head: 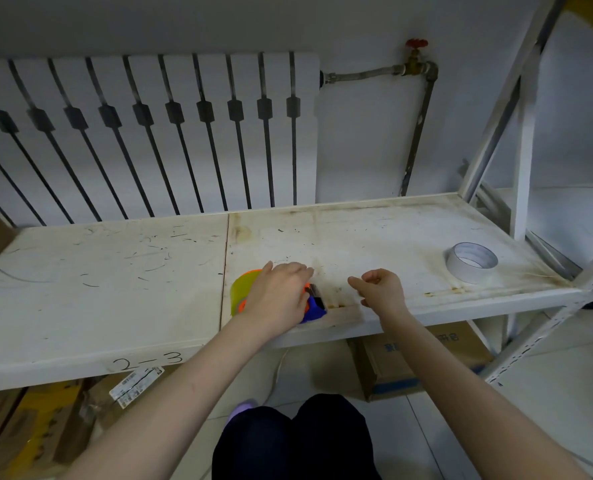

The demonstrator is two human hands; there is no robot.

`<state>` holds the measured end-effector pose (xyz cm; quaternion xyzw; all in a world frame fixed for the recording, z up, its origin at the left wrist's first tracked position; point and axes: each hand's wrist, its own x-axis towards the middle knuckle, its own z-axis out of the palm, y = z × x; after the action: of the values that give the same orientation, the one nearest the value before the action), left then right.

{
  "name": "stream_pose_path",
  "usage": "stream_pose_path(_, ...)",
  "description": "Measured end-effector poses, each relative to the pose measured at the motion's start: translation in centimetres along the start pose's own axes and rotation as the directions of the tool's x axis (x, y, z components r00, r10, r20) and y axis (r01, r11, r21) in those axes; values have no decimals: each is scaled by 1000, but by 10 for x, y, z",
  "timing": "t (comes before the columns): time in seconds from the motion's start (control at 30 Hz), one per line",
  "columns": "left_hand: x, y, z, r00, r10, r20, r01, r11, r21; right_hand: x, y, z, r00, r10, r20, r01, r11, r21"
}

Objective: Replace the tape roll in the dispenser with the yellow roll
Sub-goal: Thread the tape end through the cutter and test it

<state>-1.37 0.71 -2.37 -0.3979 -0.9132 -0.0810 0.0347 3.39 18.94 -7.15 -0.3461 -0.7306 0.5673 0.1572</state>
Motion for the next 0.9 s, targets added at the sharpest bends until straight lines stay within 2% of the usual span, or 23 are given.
stream_pose_path(0.27,0,-5,9,996,57,72,-69,982,178,2,17,7,1000,9,-6,-9,998,-66)
stream_pose_path(0.5,0,-6,8,996,34,81,-45,989,142,2,24,10,999,-35,-5,34,993,-110)
stream_pose_path(0.6,3,-4,6,996,-50,76,37,986,161,-2,19,6,993,-120,-22,118,990,-72)
stream_pose_path(0.7,6,-8,-6,978,-210,19,205,968,142,-9,9,-3,979,-201,-31,201,979,15)
stream_pose_path(0.8,7,-23,-17,942,-336,28,336,941,-28,-16,-2,-10,961,-275,-11,275,958,82)
stream_pose_path(0.9,7,-34,-20,934,-352,61,357,922,-147,-24,-23,-15,940,-340,18,334,930,152)
